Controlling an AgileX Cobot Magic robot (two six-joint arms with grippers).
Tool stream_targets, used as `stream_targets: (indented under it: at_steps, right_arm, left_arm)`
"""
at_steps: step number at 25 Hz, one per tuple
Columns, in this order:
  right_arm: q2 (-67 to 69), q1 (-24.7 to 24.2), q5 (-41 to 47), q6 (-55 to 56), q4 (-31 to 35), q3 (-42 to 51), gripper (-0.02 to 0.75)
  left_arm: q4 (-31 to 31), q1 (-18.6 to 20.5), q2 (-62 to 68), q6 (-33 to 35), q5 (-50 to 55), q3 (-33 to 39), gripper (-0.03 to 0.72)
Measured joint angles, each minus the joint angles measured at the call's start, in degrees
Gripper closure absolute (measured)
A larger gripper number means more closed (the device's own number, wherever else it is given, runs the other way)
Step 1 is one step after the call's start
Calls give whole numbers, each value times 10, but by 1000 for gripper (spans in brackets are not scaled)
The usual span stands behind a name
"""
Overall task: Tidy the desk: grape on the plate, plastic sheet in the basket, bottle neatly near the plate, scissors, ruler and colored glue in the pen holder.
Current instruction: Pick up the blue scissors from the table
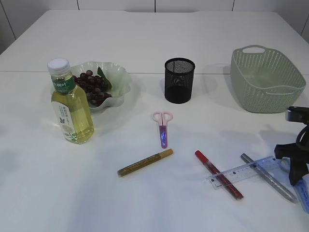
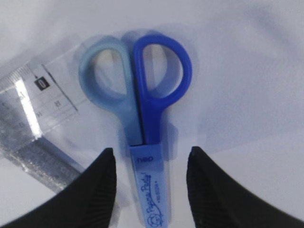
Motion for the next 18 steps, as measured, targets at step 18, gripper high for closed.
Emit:
stream_targets:
  at_steps: [18]
  right_arm:
    - [7, 0, 0, 6, -3, 0, 352]
  left_arm:
    - [0, 0, 0, 0, 1, 0, 253]
